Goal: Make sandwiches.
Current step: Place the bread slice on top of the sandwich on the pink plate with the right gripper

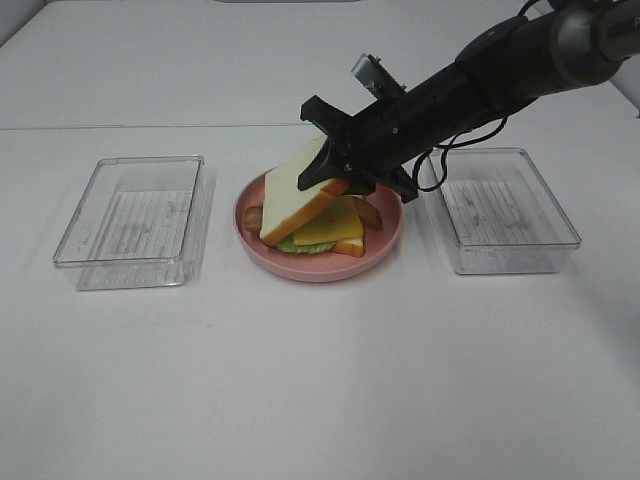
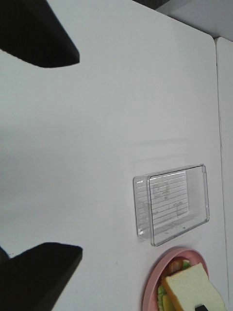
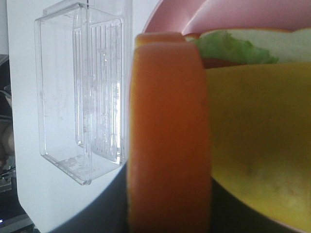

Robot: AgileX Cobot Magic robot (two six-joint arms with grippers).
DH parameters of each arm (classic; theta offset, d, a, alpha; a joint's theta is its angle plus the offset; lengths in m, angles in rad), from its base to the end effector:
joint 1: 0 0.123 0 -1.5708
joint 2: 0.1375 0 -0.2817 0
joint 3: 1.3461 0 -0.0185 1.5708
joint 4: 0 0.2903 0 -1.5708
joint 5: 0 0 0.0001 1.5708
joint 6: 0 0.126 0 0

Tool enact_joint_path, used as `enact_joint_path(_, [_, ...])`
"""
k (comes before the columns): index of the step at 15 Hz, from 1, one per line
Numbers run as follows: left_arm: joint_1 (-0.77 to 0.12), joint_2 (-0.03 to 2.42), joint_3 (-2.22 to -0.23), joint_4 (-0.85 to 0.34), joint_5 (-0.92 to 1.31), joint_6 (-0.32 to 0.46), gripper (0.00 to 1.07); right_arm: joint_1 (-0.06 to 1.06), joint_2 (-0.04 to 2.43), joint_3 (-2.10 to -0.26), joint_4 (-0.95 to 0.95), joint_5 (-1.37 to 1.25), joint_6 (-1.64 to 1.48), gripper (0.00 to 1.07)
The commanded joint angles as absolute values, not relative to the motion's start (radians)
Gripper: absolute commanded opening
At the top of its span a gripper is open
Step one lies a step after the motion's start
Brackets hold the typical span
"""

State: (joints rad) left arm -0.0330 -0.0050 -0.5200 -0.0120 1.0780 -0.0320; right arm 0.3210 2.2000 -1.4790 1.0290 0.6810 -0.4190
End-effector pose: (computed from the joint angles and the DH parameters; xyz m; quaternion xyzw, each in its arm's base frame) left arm 0.0602 -0.0033 0.2855 0.0008 0.8512 -0.0230 0.5243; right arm 0.4481 0.2207 0.0779 0.0044 0.9278 0.3502 0.1284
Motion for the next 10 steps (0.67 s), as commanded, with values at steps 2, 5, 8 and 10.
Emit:
enact_joint_path(2, [-0.033,-0.019,-0.519,-0.014,1.075,-0.03,0.89,0.325,2.198,-1.477,1.011,0.69,-0.438,0.56])
enact_joint_path(5, [-0.033,-0.019,-0.519,-0.014,1.075,-0.03,0.89,0.325,2.178,-1.477,0.938,0.708,-0.418,0.63])
enact_joint_path(8, [-0.033,-0.019,-0.519,-0.014,1.075,-0.03,0.89,0.325,2.141,-1.479,0.713,0.713,-0.304,0.65])
enact_joint_path(10, [-0.033,-0.019,-0.519,-0.014,1.075,-0.03,0.89,0.325,2.127,-1.479,0.635,0.725,-0.271,0.68])
